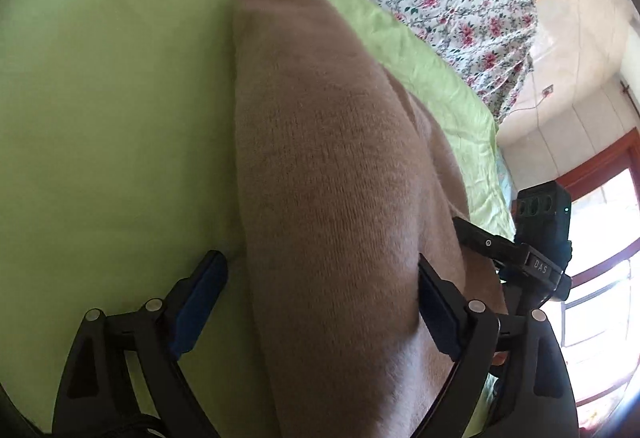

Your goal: Fold small clothes

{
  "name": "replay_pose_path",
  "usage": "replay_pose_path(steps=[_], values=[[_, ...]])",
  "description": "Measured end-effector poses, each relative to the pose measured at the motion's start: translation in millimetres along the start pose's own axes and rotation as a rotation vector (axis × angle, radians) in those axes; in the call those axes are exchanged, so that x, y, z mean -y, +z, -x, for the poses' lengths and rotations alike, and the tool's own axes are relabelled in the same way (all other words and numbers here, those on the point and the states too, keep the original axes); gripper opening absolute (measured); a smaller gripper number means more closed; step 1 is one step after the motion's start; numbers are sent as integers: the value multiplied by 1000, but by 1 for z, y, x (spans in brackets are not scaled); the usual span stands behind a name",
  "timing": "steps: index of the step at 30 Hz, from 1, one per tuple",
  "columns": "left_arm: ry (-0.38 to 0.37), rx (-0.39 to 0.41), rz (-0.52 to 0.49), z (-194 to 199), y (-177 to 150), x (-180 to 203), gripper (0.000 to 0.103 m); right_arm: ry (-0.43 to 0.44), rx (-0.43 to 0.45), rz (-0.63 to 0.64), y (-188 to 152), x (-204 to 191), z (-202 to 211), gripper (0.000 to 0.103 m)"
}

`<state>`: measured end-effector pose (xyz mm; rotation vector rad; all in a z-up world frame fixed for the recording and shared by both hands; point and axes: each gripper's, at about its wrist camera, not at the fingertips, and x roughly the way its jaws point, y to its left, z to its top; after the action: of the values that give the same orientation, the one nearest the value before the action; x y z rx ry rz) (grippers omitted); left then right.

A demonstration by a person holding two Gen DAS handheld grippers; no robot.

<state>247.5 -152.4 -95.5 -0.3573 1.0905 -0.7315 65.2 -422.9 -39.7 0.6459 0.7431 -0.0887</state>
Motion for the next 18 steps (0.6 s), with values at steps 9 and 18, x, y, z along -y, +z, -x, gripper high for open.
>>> replay_pose_path(steps=[9,18], values=[[-16,50,-68,38,-17,13,46,59,17,65,-13,-49,16,30],[88,143,-92,150,-40,-18,46,223,-27,148,-49,-130,-32,29]])
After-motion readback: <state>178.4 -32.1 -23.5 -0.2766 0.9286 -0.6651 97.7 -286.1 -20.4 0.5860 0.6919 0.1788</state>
